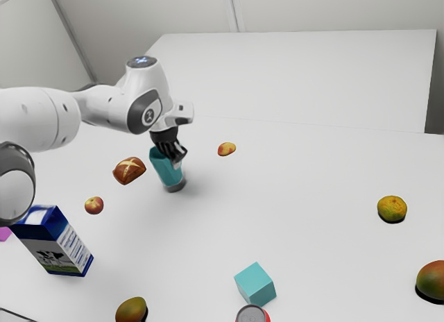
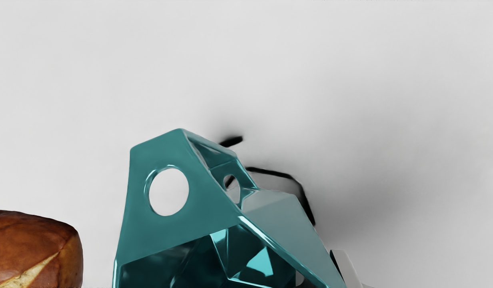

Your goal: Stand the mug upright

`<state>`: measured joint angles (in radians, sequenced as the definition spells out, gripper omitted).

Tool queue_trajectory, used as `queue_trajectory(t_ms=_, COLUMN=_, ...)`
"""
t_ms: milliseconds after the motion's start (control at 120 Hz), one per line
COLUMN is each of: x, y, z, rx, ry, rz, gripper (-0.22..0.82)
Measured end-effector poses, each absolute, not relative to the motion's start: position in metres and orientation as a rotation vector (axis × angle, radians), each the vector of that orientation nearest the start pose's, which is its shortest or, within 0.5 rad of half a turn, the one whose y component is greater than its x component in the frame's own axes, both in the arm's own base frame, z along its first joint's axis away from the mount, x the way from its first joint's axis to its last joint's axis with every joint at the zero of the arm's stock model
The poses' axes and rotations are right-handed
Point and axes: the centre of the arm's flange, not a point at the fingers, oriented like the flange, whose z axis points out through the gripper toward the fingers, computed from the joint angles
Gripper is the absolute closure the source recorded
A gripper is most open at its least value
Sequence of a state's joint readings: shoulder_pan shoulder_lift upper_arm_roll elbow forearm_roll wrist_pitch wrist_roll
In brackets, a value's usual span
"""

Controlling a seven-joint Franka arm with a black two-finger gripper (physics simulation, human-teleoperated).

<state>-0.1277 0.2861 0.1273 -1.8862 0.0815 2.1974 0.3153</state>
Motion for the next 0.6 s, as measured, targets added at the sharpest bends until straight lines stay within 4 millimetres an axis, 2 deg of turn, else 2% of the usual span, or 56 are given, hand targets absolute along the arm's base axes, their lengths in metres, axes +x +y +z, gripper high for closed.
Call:
queue_trajectory(t_ms=67, x=0.621, y=-0.002, z=0.357, rx=-2.990, ry=0.482, rz=-0.035, gripper=0.77)
queue_trajectory(t_ms=250, x=0.623, y=-0.003, z=0.358, rx=-3.015, ry=0.300, rz=-0.087, gripper=0.38)
queue_trajectory(t_ms=400, x=0.623, y=-0.003, z=0.365, rx=-3.032, ry=0.178, rz=-0.119, gripper=0.19)
queue_trajectory(t_ms=467, x=0.620, y=-0.004, z=0.391, rx=-3.053, ry=0.124, rz=-0.151, gripper=0.14)
queue_trajectory(t_ms=533, x=0.612, y=-0.005, z=0.432, rx=-3.075, ry=0.072, rz=-0.186, gripper=0.10)
queue_trajectory(t_ms=600, x=0.606, y=-0.008, z=0.482, rx=-3.091, ry=0.037, rz=-0.220, gripper=0.07)
